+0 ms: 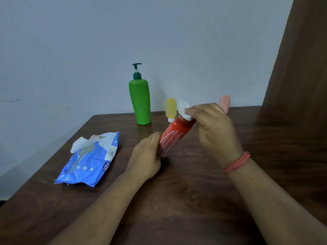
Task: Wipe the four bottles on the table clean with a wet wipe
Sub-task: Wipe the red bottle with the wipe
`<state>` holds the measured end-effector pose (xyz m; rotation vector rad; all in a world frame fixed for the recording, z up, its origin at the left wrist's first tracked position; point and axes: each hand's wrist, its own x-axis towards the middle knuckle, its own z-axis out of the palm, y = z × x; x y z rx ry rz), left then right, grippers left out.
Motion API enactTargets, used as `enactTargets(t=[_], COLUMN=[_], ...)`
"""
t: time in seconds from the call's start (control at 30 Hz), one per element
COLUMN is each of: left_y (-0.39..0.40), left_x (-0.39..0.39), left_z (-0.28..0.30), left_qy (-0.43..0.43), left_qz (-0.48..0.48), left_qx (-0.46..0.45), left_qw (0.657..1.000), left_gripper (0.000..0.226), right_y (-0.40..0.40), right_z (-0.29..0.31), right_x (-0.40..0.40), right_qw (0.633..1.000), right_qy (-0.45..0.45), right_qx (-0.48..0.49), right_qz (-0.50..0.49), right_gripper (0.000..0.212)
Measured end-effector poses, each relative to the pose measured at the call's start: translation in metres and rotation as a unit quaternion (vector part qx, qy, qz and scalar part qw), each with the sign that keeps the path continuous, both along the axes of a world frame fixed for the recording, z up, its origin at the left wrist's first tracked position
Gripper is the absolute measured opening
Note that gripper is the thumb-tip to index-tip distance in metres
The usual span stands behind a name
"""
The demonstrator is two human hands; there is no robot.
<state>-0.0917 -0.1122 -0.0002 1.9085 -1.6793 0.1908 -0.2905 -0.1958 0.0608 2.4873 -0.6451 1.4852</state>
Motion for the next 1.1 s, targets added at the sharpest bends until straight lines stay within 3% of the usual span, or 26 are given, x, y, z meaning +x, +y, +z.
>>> enactTargets(t=[0.17, 0.37, 0.53, 0.77, 0.83, 0.93, 1.1], left_y=[0.001, 0.0, 0.004, 0.006, 0.007, 0.006, 0.009], left_x=[0.0, 0.002, -0.003, -0.008, -0.007, -0.007, -0.007], left_z=[0.001, 0.001, 0.0, -0.001, 0.0, 0.001, 0.003], left_qy=[0.026, 0.084, 0.157, 0.31, 0.317, 0.325, 0.356], left_qz=[0.006, 0.016, -0.022, -0.12, -0.135, -0.146, -0.154], left_qx=[0.02, 0.033, 0.059, 0.092, 0.101, 0.104, 0.095], left_qw=[0.999, 0.996, 0.986, 0.939, 0.933, 0.929, 0.917], left_gripper=[0.058, 0.059, 0.067, 0.088, 0.089, 0.089, 0.082], right_y=[0.0, 0.008, 0.002, -0.005, -0.005, -0.006, -0.007], right_z=[-0.006, -0.016, -0.025, -0.033, -0.029, -0.027, -0.035], right_x=[0.005, 0.018, 0.025, 0.028, 0.026, 0.025, 0.028], right_qw=[0.999, 0.997, 0.993, 0.995, 0.991, 0.992, 0.994], right_qy=[-0.022, -0.079, -0.113, -0.029, -0.048, -0.087, -0.032], right_qx=[0.031, -0.011, 0.029, 0.069, 0.089, 0.066, 0.076], right_qz=[-0.025, 0.014, 0.028, 0.068, 0.082, 0.068, 0.077], right_gripper=[0.038, 0.027, 0.026, 0.028, 0.034, 0.018, 0.011])
